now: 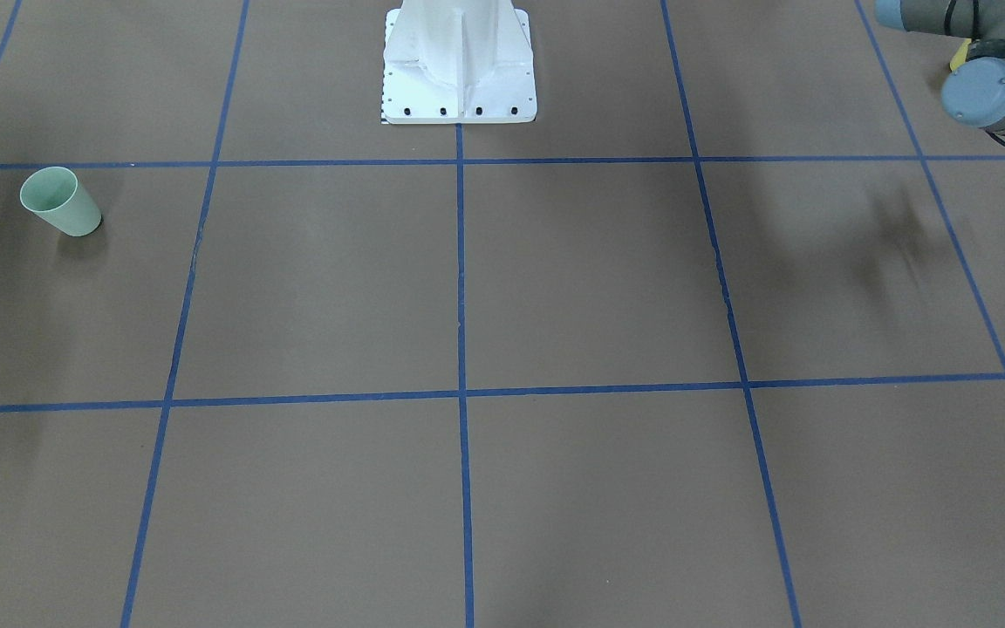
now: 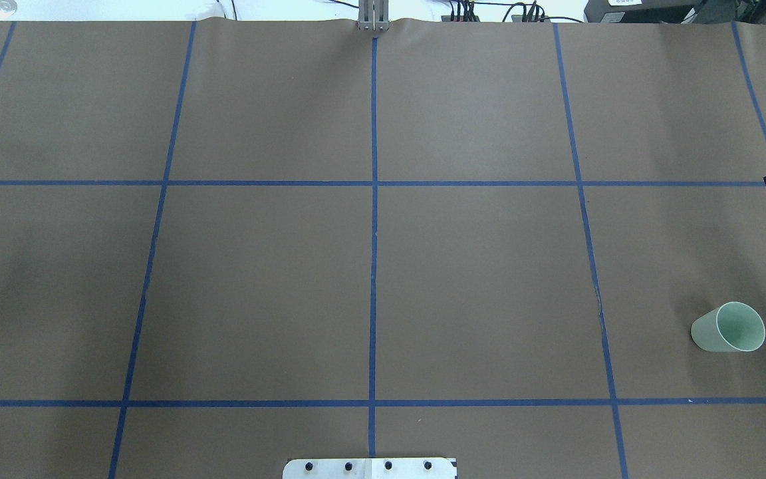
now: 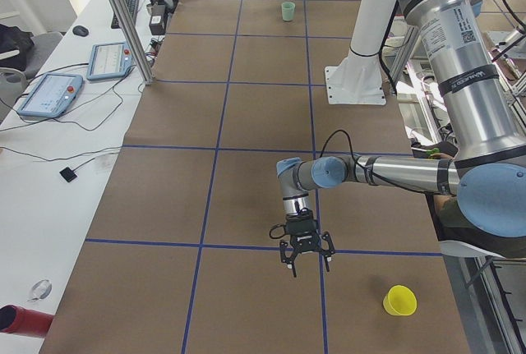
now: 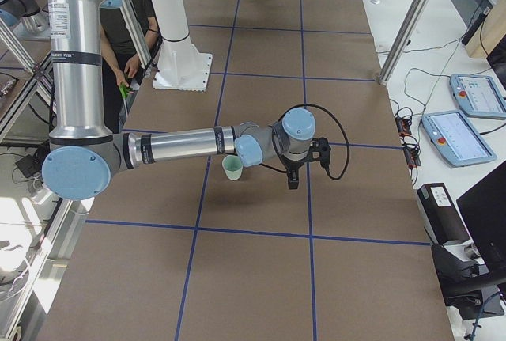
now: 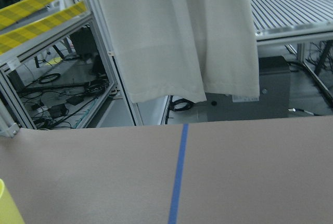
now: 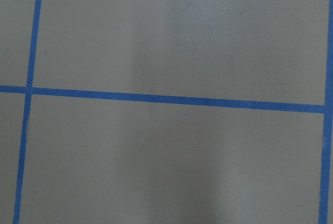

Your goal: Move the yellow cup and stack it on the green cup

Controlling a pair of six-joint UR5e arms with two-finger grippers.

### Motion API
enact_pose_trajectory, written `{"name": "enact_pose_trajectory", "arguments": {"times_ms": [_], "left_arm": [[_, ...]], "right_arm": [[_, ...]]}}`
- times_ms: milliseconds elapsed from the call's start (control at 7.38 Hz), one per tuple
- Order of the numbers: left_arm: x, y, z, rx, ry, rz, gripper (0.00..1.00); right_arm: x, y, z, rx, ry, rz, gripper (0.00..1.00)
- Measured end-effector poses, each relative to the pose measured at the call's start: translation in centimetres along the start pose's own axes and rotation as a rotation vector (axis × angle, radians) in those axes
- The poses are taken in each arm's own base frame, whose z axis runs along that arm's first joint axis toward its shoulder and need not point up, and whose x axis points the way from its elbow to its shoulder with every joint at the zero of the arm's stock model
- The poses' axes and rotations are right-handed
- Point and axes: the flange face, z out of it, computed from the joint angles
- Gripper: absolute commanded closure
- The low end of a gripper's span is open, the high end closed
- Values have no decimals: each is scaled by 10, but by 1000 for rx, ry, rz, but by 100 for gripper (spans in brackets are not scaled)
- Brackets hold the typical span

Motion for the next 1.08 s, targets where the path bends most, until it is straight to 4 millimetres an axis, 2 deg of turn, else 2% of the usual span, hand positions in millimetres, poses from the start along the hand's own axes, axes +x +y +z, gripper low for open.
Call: {"name": "enact_pose_trajectory", "arguments": {"times_ms": [407, 542, 814, 1085], "left_arm": [[-71, 63, 0, 120, -86, -104, 1], [-89, 76, 5, 150, -95, -132, 1], [-110, 91, 33, 204, -162, -144, 1], [-118, 101, 69, 224, -214, -129, 1]], "right_arm": [[3, 1, 7, -16, -4, 5, 0], [3, 1, 9, -19, -4, 4, 0], [0, 2, 14, -29, -4, -4, 0], [-4, 3, 18, -37, -5, -11, 0]]}}
